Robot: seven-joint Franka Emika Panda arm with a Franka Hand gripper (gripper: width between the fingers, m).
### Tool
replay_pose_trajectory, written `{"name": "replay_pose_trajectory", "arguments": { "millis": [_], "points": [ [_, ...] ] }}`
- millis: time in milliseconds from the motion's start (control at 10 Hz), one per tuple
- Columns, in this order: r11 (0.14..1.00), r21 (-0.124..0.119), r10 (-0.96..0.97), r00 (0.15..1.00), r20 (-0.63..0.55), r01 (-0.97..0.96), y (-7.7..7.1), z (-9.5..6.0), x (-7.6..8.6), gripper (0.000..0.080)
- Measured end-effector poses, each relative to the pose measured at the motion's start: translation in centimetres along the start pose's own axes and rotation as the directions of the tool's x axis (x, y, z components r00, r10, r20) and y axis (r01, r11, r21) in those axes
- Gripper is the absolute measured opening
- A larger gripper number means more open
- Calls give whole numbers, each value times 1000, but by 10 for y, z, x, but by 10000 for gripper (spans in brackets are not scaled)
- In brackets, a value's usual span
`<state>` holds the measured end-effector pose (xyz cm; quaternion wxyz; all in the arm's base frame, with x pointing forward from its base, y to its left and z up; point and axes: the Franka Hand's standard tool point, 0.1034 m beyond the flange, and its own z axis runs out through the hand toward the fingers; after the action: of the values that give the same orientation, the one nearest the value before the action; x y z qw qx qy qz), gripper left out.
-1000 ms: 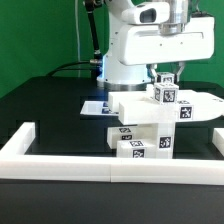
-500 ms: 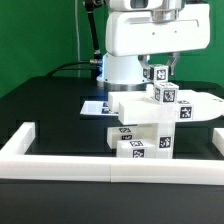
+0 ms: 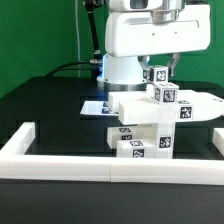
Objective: Assemble chair
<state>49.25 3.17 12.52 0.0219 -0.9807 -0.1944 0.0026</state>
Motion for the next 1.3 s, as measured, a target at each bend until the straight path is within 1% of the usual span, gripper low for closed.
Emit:
{"name": "replay_pose_trajectory", "arguments": {
  "millis": [100,200,400,1000,1300],
  "points": [
    [1000,-2,-9,1000,-5,9,6,-6,6,281],
    [1000,-8,-19,1000,-13,19,15,-9,12,281],
    [999,-14,-37,999,-11,37,30,-8,18,281],
    [999,-11,-44,999,2,44,25,-4,18,281],
    [999,-10,-47,999,12,47,24,3,17,281]
  ]
}}
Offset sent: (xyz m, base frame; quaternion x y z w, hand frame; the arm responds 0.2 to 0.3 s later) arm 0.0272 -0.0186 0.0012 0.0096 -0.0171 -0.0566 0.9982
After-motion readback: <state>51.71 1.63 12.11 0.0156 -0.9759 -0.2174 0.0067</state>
